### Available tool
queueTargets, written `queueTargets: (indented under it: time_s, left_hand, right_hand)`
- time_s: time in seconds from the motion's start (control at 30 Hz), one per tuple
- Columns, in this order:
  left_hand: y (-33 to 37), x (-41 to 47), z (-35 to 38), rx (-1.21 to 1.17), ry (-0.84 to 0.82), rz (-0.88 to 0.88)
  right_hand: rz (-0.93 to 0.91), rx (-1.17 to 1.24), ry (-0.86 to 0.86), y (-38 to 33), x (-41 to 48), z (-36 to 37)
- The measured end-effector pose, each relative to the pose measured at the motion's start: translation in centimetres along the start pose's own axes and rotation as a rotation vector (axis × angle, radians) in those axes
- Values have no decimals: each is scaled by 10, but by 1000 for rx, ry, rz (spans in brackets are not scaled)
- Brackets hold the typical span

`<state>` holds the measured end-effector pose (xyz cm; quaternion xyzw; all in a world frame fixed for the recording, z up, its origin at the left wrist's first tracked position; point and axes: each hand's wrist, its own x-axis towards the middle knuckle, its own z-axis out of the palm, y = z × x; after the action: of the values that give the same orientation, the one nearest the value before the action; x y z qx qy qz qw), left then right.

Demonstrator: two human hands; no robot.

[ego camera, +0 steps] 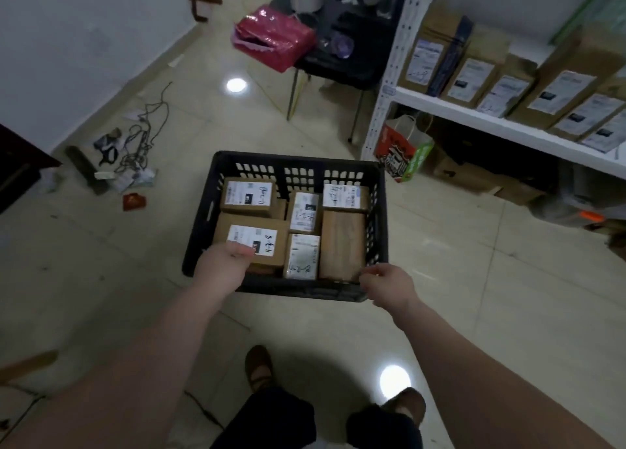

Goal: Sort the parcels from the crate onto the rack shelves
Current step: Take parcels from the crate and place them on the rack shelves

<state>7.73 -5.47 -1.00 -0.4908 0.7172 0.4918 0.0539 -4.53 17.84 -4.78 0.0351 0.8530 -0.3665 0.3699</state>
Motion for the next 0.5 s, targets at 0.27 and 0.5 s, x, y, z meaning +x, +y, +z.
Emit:
queueTargets:
  time_s: [0.27, 0.5]
  left_hand:
    - [-43, 82, -79, 116, -138, -45]
    - [-46, 115, -75, 236, -283, -65]
  right_hand:
    - [68, -110, -93, -59, 13, 122]
    - [228, -185, 0, -62, 39, 121]
